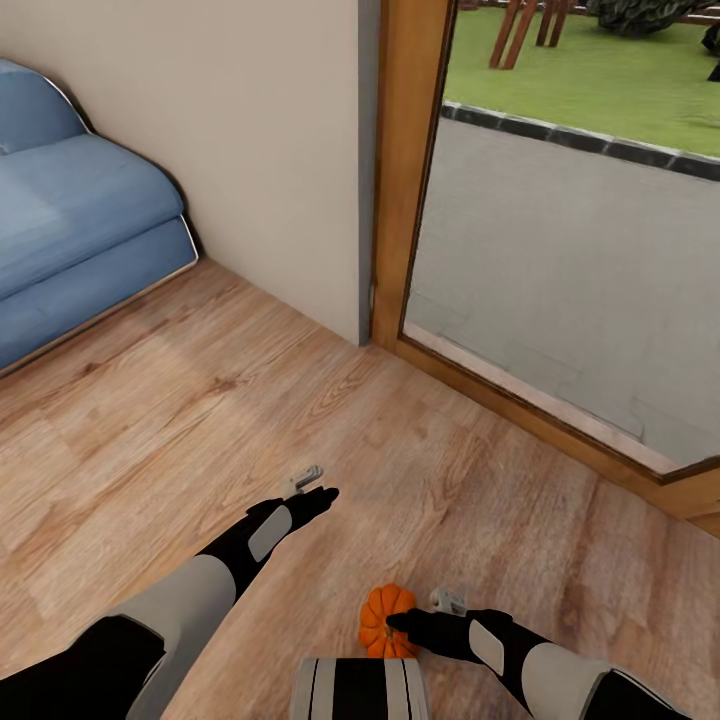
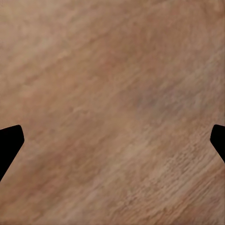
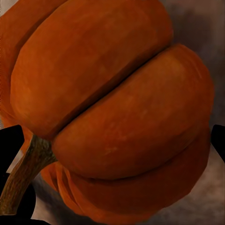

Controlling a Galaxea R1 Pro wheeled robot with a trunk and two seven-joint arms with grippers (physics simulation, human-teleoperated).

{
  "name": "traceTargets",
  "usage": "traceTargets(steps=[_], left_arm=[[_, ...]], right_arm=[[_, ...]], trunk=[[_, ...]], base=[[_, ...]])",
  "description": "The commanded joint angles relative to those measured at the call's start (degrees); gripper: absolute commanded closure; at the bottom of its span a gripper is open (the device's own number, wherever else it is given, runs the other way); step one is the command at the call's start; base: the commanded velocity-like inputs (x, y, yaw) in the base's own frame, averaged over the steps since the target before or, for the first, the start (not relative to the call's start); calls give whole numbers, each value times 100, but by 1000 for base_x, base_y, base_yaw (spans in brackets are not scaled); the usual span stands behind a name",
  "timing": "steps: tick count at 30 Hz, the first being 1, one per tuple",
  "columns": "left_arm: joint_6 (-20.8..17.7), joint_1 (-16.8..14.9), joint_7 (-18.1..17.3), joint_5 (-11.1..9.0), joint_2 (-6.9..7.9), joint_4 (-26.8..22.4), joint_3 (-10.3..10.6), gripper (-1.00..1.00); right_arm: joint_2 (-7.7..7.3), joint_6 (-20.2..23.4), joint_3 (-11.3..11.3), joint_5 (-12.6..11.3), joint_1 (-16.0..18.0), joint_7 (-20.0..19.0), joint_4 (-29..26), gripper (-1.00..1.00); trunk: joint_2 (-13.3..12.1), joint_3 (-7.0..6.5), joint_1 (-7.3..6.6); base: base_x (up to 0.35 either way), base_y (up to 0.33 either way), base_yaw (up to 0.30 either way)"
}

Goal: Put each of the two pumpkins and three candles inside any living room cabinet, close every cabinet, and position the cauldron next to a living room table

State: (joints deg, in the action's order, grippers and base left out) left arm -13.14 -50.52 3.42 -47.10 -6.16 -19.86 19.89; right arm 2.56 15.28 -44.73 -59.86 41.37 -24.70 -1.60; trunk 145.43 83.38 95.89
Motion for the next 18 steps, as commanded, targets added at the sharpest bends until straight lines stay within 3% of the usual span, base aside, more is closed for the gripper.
traceTargets(steps=[1,18], left_arm=[[-11,-2,36,-54,5,-10,42,-100],[-4,-2,36,-54,8,-10,42,-100]], right_arm=[[-1,1,-158,-17,3,563,19,100],[-1,1,-159,-17,3,563,19,100]], trunk=[[1,4,1],[1,4,1]], base=[[0,0,0],[0,0,0]])
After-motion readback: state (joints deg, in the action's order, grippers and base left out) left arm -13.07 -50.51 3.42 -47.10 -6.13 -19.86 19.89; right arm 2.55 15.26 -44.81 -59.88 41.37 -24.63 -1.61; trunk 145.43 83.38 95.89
